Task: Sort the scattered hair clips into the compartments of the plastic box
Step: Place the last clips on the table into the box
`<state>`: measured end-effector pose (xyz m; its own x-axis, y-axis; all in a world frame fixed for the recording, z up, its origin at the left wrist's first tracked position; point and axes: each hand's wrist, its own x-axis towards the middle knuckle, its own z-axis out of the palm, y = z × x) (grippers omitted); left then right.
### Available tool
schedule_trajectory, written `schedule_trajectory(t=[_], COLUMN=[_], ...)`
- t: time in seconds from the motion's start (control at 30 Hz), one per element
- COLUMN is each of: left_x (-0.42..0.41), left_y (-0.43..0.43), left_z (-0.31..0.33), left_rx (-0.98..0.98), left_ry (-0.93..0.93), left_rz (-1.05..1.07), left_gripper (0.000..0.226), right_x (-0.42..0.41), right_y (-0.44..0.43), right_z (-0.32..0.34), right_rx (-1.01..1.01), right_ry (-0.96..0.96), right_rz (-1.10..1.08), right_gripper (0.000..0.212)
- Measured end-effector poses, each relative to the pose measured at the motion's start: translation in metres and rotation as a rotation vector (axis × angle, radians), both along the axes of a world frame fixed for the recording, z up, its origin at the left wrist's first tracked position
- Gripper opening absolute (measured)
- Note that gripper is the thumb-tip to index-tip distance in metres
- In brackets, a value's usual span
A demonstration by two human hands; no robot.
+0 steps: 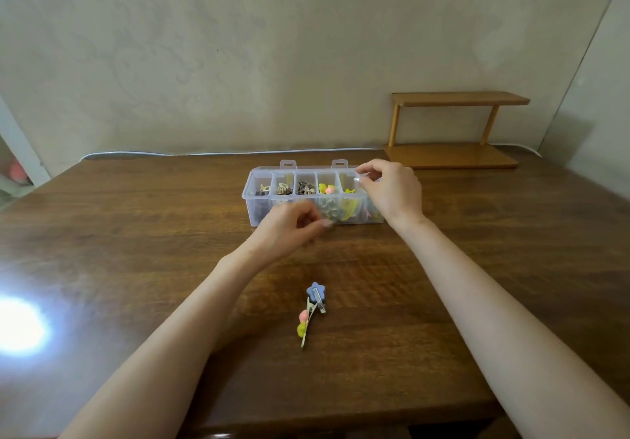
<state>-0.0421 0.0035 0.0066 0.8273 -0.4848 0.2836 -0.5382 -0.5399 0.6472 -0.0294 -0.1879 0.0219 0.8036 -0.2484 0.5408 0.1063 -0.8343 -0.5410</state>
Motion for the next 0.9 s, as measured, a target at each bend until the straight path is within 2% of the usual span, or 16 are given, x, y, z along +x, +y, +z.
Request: schedule_trajectory(t=[0.17, 0.23, 0.3, 0.37, 0.47, 0.6, 0.73, 0.8, 0.9], left_x=[-0.007, -0.01, -0.015, -0.022, -0.03, -0.037, -0.037, -0.035, -0.031], left_y=[0.004, 0.004, 0.001, -0.001, 0.002, 0.013, 0.02, 0.021, 0.023], left_z=[0.011, 0.018, 0.022, 0.021, 0.013, 0.003, -0.002, -0.003, -0.005], left_rx=[0.418, 0.578, 0.688, 0.718, 0.626, 0.423, 0.203, 0.107, -0.076], left_ry=[0.316, 0.41, 0.441, 0.417, 0.332, 0.29, 0.226, 0.196, 0.238], left_rz=[-0.124, -0.167, -0.193, -0.211, -0.211, -0.146, -0.002, 0.077, 0.164], left_gripper=[0.042, 0.05, 0.052, 0.048, 0.041, 0.029, 0.023, 0.019, 0.019], right_x=[-0.021, -0.03, -0.036, -0.041, -0.048, -0.067, -0.087, -0.094, -0.1], right_y=[0.002, 0.002, 0.001, 0.002, 0.007, 0.022, 0.036, 0.039, 0.043], right_z=[0.002, 0.0, -0.004, -0.008, -0.009, -0.01, -0.019, -0.02, -0.022], right_rx=[0.022, -0.033, -0.061, -0.051, -0.019, 0.003, 0.07, 0.11, -0.013], right_ry=[-0.003, 0.009, -0.016, -0.032, 0.02, 0.205, 0.201, 0.241, 0.352], right_rz=[0.214, 0.259, 0.267, 0.277, 0.332, 0.505, 0.514, 0.584, 0.792], right_gripper=[0.014, 0.014, 0.012, 0.011, 0.01, 0.007, 0.006, 0.009, 0.028])
